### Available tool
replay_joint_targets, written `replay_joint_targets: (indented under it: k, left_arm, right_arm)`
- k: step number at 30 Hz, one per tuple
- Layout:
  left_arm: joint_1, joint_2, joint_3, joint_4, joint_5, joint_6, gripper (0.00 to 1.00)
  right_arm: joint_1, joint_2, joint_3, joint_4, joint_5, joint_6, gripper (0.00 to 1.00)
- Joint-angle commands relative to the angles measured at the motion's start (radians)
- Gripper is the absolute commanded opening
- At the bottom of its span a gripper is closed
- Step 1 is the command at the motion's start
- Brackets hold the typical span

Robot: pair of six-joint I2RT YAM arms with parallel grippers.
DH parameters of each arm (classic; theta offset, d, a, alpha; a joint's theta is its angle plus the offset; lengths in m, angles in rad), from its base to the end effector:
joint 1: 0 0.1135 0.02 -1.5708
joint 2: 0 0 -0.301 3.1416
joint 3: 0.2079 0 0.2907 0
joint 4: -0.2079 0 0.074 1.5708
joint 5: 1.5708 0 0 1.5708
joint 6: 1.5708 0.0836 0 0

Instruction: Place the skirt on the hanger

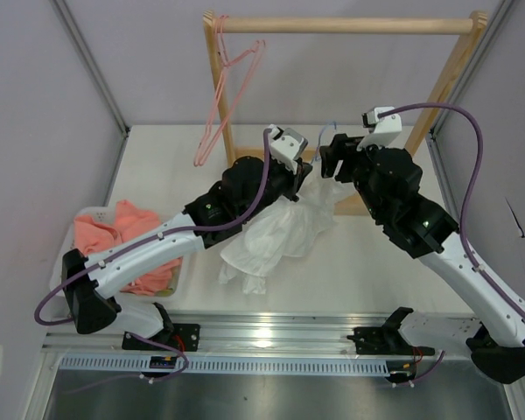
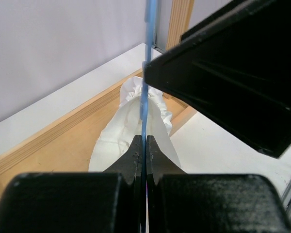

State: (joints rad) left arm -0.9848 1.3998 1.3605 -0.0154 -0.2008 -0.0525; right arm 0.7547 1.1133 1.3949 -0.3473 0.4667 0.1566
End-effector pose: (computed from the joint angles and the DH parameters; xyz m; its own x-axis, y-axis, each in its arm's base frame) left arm 0.2412 -0.3332 0.4504 -0.0673 0.0083 -0.9977 0.7037 0.7093 -0.0415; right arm 0.2384 0.1726 0.5105 -0.0916 0.1050 -0.9902 -0.2738 0.9534 0.1265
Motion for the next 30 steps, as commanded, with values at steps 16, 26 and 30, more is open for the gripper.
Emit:
replay_joint_targets:
  k: [16,26,30]
  left_arm:
    - [0.0,0.074,0.228,0.164,-0.206,0.011,0.0]
    - [0.001,0.264,0.624,0.135,-0.311,0.124,0.0]
    - [0.012,0.399,0.805,0.103,-0.327,0.164,0.0]
  right_arm:
    - [-0.043,-0.204,-0.065,-0.131,0.139,0.139,0.98]
    - [-0.072,-0.319,-0.092,-0.252,0.241,0.236,0.99]
    - [-0.072,-0.339,-0.093,-0.284,0.237,0.245,0.99]
